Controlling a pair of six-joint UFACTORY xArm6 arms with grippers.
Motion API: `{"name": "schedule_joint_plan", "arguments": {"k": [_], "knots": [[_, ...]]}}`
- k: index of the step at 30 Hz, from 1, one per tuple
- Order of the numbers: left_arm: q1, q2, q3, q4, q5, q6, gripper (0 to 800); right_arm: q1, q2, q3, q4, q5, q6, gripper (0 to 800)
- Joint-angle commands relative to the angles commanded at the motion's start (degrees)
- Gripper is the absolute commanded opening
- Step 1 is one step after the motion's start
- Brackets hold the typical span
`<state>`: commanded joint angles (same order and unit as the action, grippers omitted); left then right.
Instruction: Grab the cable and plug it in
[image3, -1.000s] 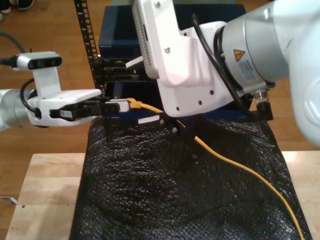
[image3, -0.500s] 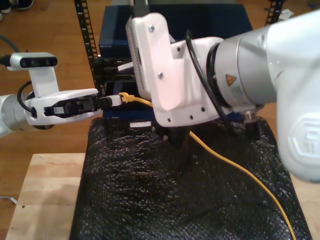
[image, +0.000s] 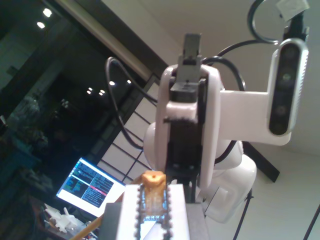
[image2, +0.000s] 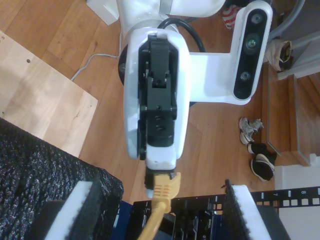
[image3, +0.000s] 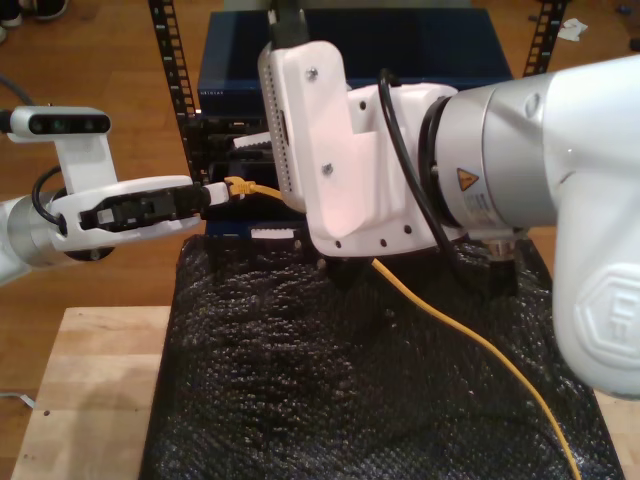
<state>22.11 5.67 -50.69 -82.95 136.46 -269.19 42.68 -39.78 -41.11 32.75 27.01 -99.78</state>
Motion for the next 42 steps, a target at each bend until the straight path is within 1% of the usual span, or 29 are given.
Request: {"name": "schedule_joint_plan", "arguments": {"k": [3,7,9,13,22,29,42], "knots": [[-0.09,0.00,0.00,0.00,0.53,0.00,8,0.00,0.00,0.00,0.00,0.00,0.00,547],[-0.09,0.00,0.00,0.09,0.79,0.00,8,0.00,0.00,0.00,0.18,-0.09,0.09,475],[-0.18,0.09,0.09,0.09,0.97,0.00,8,0.00,0.00,0.00,0.18,-0.44,0.18,406],[-0.35,0.09,0.09,0.09,1.23,0.00,9,0.00,0.00,0.44,0.09,-2.46,0.26,333],[-0.44,0.09,0.00,0.18,1.32,0.00,9,0.18,0.00,0.88,0.09,-2.46,0.26,315],[-0.53,0.09,0.00,0.26,1.41,-0.09,9,0.53,0.09,0.88,0.09,-2.46,0.26,266],[-0.62,0.18,0.09,0.44,1.58,-3.25,9,0.79,0.09,0.97,0.09,-2.46,0.18,247]]}}
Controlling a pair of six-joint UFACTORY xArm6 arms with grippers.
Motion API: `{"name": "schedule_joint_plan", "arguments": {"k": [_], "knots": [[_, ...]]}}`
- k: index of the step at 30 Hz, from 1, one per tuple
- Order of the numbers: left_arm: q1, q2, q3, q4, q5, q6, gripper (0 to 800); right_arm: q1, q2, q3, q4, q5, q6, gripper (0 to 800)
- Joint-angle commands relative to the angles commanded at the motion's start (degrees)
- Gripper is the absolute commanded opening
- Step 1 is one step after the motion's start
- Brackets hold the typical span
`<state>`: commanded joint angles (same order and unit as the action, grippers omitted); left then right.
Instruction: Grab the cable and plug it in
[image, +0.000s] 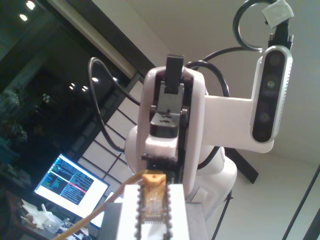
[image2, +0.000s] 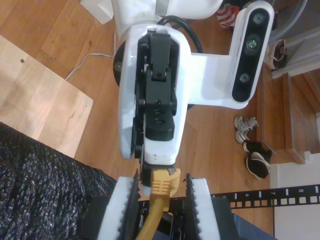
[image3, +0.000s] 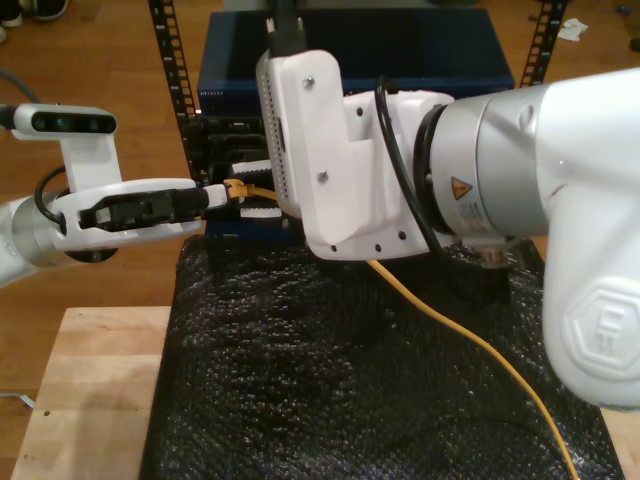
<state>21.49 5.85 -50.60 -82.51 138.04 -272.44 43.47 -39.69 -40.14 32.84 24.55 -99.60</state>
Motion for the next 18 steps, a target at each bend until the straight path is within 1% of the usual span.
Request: {"name": "schedule_joint_plan", "arguments": {"k": [9,18], "knots": [[-0.18,0.09,0.26,1.23,0.00,-0.88,13,0.00,0.18,0.00,0.00,0.00,0.00,244],[-0.18,0.09,0.26,1.23,0.09,-0.88,17,0.00,0.18,0.00,0.00,0.00,0.09,204]]}}
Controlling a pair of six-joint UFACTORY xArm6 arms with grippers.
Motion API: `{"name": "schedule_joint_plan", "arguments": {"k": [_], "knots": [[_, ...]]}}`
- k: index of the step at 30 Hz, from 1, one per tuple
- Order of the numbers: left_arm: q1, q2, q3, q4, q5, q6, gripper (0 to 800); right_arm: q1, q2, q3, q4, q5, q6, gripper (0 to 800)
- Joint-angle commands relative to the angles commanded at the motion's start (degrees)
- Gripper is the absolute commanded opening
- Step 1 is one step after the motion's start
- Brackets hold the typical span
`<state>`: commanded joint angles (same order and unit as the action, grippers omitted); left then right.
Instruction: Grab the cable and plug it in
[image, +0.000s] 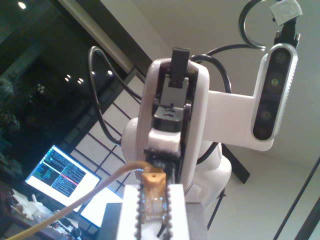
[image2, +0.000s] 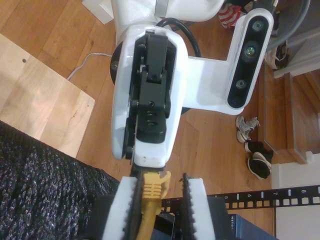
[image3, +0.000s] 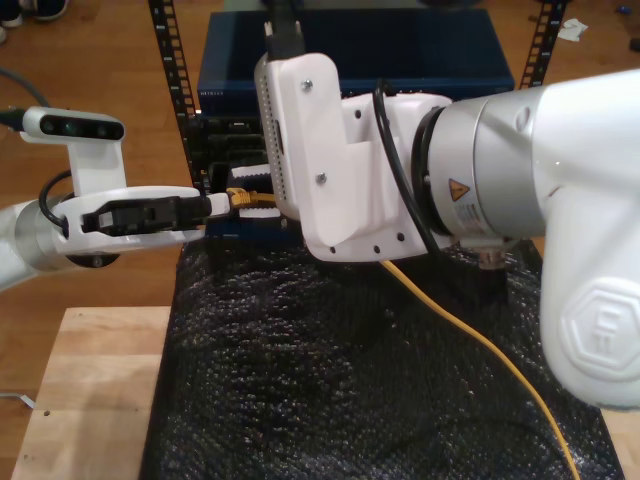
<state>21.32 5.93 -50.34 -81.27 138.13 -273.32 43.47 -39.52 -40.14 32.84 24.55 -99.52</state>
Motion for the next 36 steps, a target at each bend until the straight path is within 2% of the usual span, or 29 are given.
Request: {"name": "schedule_joint_plan", "arguments": {"k": [15,23,31,33,36], "knots": [[0.00,0.00,-0.09,-0.09,0.35,0.00,20,0.00,0.00,0.35,0.00,0.00,0.00,183],[0.00,0.00,-0.09,-0.09,0.35,0.00,20,0.00,-0.09,0.35,0.00,0.00,0.00,139],[-0.09,0.00,-0.09,-0.09,0.44,0.00,23,0.00,-0.09,0.44,0.00,-0.09,0.00,33],[-0.09,0.00,-0.09,0.00,0.44,-0.18,53,0.00,-0.09,0.44,0.00,-0.09,0.00,18],[-0.09,0.09,-0.09,0.00,1.41,-1.32,218,-0.09,-0.18,0.53,0.00,-0.09,0.00,2]]}}
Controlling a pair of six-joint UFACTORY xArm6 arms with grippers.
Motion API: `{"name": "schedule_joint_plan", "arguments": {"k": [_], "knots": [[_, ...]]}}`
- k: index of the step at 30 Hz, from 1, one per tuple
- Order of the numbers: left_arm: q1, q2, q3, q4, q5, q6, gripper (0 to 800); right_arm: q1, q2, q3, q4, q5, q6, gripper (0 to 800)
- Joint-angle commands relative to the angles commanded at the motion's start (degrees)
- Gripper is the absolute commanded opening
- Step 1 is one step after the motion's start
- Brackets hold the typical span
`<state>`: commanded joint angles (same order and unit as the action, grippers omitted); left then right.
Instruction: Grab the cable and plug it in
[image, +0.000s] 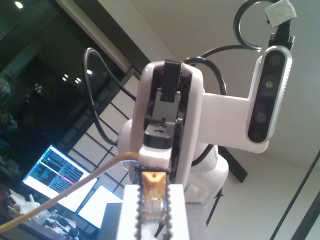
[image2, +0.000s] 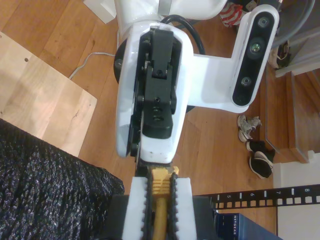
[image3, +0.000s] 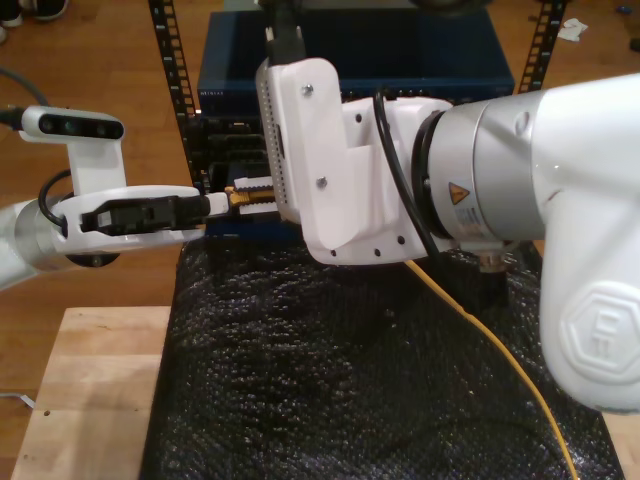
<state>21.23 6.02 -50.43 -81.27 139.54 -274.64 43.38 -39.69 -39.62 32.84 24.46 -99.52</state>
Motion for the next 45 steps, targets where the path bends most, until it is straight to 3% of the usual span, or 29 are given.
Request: {"name": "schedule_joint_plan", "arguments": {"k": [3,6,12,15,17,26,34,45], "knots": [[0.09,0.70,0.18,-0.18,0.88,-0.70,355,0.00,0.00,0.00,0.00,0.00,0.09,2],[0.09,0.79,0.00,-0.18,0.88,-0.79,375,0.09,0.00,0.00,0.00,0.00,0.18,1],[0.09,0.79,0.00,-0.26,0.62,-0.62,661,0.09,0.26,-0.26,0.62,0.00,0.35,0],[0.09,0.79,-0.09,-0.35,0.26,-0.62,705,0.00,0.35,-0.53,1.14,0.00,0.35,0],[0.09,0.70,-0.09,-0.44,0.09,-0.62,775,-0.09,0.88,-1.14,1.93,0.00,0.44,0],[0.44,0.18,-0.26,-0.44,-4.48,-0.26,790,-0.97,5.01,-4.66,3.60,0.88,5.36,0],[0.70,-2.02,-0.44,-0.44,-5.54,-0.18,793,-9.41,6.59,-6.42,3.69,5.01,9.58,0],[1.67,-7.56,-2.37,0.00,-11.25,-0.18,795,-19.87,7.21,-7.12,3.52,14.15,15.21,0]]}}
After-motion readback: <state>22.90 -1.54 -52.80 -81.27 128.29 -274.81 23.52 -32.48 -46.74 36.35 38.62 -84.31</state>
